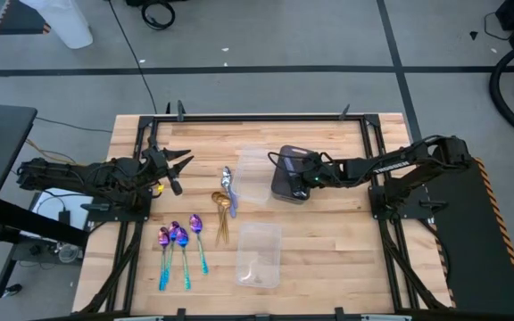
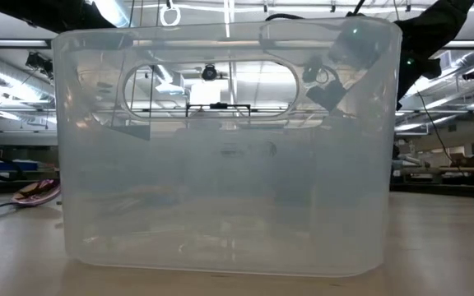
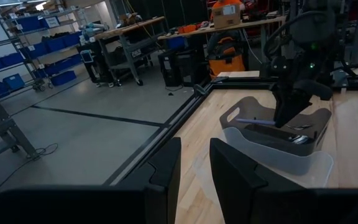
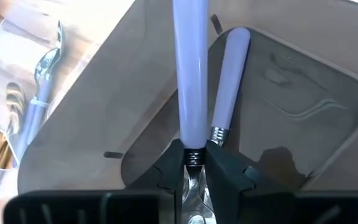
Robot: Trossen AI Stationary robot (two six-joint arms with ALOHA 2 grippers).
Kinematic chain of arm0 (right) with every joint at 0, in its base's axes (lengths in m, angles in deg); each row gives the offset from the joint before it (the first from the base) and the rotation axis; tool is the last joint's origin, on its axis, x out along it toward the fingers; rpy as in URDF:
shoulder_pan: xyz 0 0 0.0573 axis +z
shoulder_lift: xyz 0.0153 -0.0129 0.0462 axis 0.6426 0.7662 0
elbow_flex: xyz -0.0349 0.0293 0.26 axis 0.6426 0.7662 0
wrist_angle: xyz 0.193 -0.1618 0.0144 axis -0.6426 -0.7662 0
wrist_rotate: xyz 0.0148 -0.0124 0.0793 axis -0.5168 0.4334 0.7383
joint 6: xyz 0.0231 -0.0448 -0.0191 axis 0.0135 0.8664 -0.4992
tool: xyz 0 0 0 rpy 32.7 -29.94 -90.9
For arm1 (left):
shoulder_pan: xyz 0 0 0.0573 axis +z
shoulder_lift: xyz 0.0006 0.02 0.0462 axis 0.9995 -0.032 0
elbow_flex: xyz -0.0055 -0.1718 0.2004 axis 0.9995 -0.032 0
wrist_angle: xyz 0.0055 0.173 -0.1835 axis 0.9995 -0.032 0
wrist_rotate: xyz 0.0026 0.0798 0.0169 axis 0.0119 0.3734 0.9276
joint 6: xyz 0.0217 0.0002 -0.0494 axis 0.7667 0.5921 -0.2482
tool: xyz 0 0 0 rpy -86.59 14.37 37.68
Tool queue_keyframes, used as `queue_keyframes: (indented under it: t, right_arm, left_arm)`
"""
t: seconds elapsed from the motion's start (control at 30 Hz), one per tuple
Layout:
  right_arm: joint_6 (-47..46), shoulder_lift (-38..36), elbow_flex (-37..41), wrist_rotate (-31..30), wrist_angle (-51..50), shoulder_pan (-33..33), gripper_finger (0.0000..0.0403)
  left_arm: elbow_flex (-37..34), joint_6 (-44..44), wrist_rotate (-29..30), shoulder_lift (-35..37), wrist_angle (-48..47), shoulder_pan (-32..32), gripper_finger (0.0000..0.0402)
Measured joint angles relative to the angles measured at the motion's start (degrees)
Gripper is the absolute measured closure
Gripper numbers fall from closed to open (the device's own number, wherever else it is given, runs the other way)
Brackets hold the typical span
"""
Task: Sort silverware by color (type)
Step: Put the purple spoon into the black bin, then put the blue spoon into the top transparent bin
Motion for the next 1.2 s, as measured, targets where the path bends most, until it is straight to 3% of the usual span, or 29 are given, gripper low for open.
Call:
queue_keyframes:
  t: [0.5,0.63,0.93,1.07,1.2]
  right_arm:
    - [-0.2,0.0,0.0,1.2,0.0,0.0,0.0278]
    - [1.8,-0.8,0.0,3.4,0.3,-0.6,0.0267]
    - [13.2,-10.9,0.0,5.4,0.5,-0.2,0.0264]
    - [20.3,-16.8,0.0,3.1,0.6,1.9,0.0264]
    - [26.5,-20.9,-0.1,0.9,0.6,4.3,0.0264]
  left_arm:
    - [0.0,-0.1,0.0,0.0,0.0,0.0,0.0308]
    - [0.0,-3.7,-0.7,0.0,0.0,-0.1,0.0308]
    - [0.0,-15.0,-14.5,0.0,-4.4,-0.1,0.0308]
    - [0.0,-21.3,-21.8,0.0,-10.3,-0.1,0.0308]
    - [0.0,-26.7,-25.0,-0.4,-16.1,-0.1,0.0308]
